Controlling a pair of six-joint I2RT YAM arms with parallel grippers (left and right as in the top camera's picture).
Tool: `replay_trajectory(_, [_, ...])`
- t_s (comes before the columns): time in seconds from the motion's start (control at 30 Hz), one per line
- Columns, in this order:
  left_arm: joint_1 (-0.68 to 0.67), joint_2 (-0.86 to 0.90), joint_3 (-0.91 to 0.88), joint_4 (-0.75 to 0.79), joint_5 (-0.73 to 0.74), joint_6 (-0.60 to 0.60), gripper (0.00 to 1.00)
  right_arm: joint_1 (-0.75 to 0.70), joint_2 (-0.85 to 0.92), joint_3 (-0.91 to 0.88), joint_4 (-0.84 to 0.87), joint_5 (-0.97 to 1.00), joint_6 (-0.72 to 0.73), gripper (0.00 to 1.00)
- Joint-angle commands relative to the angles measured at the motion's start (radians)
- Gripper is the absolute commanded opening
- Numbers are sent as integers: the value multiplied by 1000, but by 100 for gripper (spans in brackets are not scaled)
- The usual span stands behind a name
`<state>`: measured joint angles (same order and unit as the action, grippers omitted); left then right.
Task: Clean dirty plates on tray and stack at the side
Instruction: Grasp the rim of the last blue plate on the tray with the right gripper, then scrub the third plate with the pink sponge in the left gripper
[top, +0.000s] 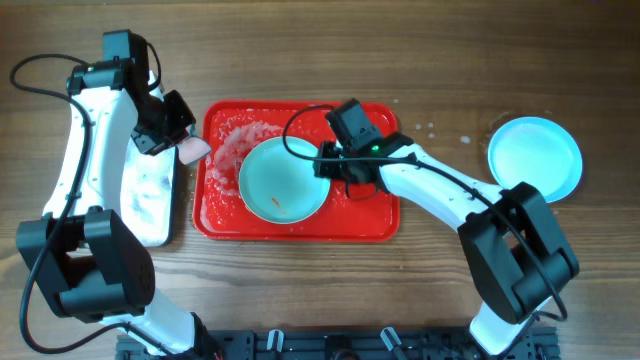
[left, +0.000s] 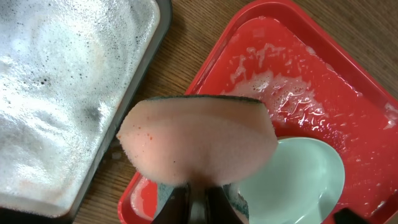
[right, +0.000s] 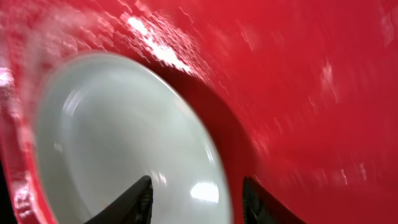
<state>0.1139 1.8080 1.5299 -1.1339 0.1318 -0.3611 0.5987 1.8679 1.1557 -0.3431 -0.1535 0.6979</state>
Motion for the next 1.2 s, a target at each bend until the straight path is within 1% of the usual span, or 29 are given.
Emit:
replay_trajectory(0.0, [-13,-13,9,-3,9,-10,4,-4,-23,23,87,112,-344,46])
replay_trajectory(0.03, [-23,-13,9,-3,8,-10,4,-5,-14,23,105,120,-411,44])
replay_trajectory(0.07, [-27,-13,9,-3,8,-10,4,-8,-5,23,106,143,-416,42])
replay_trajectory(0.13, [-28,-13,9,-2,8,-10,4,-17,24,23,113,123,-441,41])
replay_trajectory(0.17, [-28,-13,9,1,8,-10,4,-18,32,24,122,86,-461,41])
replay_trajectory(0.27, [-28,-13,9,0,8,-10,4,-18,55,24,119,11,-457,41])
replay_trajectory(0.37, [-28,-13,9,0,8,-10,4,-18,94,24,120,-51,-360,41])
replay_trajectory(0.47, [-28,-13,9,0,8,-10,4,-21,106,23,108,-43,-285,33])
replay_trajectory(0.5, [-28,-12,9,0,8,-10,4,-21,113,23,95,-19,-220,32])
replay_trajectory(0.53, [-28,-12,9,0,8,-10,4,-20,123,24,97,-20,-190,32])
replay_trajectory(0.6, [-28,-11,9,0,8,-10,4,-20,132,23,97,-21,-165,29])
replay_trajectory(0.7, [-28,-6,9,1,8,-10,4,-18,134,23,34,-21,-8,16])
replay_trajectory(0.73, [-28,-5,9,1,8,-10,4,-18,133,22,23,-21,11,13])
replay_trajectory(0.77, [-28,-2,9,1,8,-10,4,-18,133,22,15,-21,13,7])
replay_trajectory(0.8, [-28,2,9,1,8,-10,4,-18,133,22,13,-21,25,4])
replay_trajectory(0.87, [-29,10,5,1,9,-10,4,-18,130,22,-19,-20,109,4])
replay_trajectory(0.93, [-39,10,-6,5,9,-10,4,-18,109,22,-73,31,187,4])
replay_trajectory(1.03, [-74,10,-30,17,9,-9,4,-18,103,22,-117,42,192,4])
replay_trajectory(1.13, [-188,11,-105,92,9,-10,4,-18,104,22,-117,48,193,4])
replay_trajectory(1.17, [-238,11,-145,141,8,-10,4,-18,105,22,-114,49,192,4])
